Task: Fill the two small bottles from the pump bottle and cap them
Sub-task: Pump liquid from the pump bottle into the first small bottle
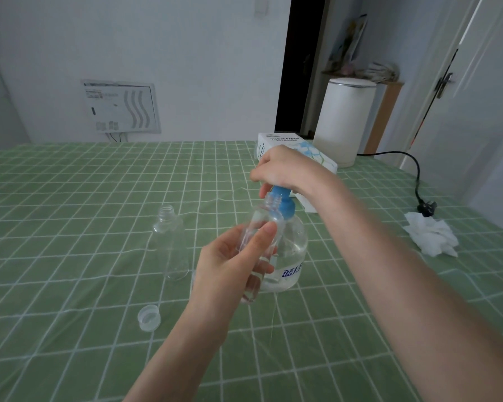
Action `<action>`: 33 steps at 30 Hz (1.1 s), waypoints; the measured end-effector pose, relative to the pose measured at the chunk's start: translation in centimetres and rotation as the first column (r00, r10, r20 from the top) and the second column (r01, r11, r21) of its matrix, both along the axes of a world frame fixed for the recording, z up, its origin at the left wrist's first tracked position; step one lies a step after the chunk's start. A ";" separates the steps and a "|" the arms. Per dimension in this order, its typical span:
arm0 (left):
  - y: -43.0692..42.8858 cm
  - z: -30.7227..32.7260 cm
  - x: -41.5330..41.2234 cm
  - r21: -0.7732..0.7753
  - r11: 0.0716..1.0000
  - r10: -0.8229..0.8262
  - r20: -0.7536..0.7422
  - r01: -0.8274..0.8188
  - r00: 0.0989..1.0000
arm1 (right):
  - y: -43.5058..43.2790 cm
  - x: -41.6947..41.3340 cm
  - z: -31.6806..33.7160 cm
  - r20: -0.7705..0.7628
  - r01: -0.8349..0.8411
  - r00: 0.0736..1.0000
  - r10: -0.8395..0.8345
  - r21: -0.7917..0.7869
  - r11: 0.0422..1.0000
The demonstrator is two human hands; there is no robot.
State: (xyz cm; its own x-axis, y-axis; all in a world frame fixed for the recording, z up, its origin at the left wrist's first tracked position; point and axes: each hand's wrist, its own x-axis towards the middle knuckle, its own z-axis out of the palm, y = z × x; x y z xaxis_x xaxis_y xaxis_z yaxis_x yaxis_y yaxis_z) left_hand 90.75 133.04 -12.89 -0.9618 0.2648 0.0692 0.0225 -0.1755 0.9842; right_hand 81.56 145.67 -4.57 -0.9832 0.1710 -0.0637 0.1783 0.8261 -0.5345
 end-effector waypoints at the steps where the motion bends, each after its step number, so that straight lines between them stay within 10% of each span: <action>1: 0.0 0.0 0.0 -0.001 1.000 0.002 0.000 -0.002 1.000 | -0.1 0.0 0.0 0.011 -0.001 1.000 0.001 0.001 1.000; 33: 0.1 0.0 -0.1 0.024 1.000 0.009 0.031 -0.010 0.999 | -0.2 -0.2 -0.2 0.052 0.000 0.999 0.000 -0.016 1.000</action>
